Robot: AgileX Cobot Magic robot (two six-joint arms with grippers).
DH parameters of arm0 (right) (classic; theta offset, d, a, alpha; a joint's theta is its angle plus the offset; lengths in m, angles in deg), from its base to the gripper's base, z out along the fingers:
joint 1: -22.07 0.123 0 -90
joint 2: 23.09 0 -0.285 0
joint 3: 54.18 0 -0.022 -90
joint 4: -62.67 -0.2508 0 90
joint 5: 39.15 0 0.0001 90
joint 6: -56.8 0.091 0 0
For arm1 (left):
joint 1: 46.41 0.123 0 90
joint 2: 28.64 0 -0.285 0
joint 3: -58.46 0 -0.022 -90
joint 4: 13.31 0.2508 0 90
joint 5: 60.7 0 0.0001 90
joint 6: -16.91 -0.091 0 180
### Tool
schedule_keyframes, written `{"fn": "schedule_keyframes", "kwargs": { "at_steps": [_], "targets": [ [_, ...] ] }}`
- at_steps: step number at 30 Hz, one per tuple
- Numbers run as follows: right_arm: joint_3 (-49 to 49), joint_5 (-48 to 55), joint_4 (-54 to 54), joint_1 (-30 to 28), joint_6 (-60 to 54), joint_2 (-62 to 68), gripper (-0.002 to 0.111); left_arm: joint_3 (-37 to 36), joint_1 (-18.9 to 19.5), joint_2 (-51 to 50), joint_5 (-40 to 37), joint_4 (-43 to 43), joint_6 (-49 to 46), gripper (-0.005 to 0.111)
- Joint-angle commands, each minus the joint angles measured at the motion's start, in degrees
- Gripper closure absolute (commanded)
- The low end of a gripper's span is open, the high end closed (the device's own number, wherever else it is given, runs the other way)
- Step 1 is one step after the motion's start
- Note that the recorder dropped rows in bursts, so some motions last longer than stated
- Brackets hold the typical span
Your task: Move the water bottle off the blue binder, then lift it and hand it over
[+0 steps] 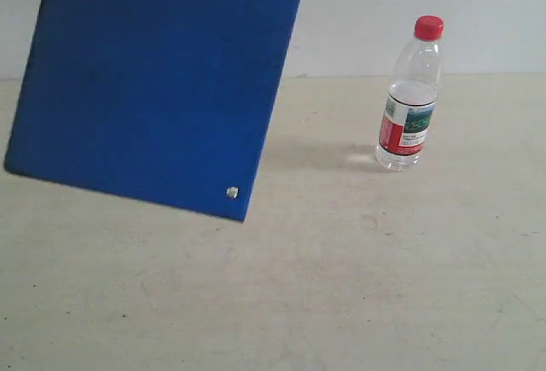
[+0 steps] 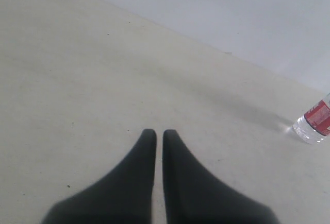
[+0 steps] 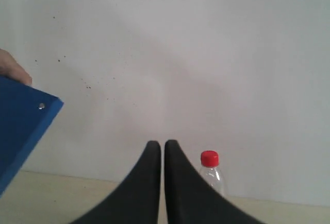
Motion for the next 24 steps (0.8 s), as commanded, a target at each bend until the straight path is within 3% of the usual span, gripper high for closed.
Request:
{"fn": "schedule_keyframes", "kwargs": {
  "at_steps": [1,5,8,16,24],
  "targets": [
    [-0.23,-0.61,12.84,-0.17,12.87,-0.26,0.108,-0.23,0.07,0.09,0.57,-0.57,0.42,0.102],
    [-0.23,1.07,37.58,-0.17,40.44,-0.26,0.108,-0.23,0.07,0.09,0.57,-0.57,0.42,0.102],
    [1.44,1.61,47.22,-0.17,47.2,-0.26,0.108,-0.23,0.07,0.09,0.57,-0.57,0.42,0.102],
    [16.15,0.26,40.43,-0.17,48.67,-0.26,0.108,-0.23,0.07,0.09,0.57,-0.57,0.42,0.102],
    [19.27,-1.1,37.02,-0.17,38.83,-0.26,0.108,-0.23,0.07,0.09,0.57,-0.57,0.42,0.102]
  ]
}}
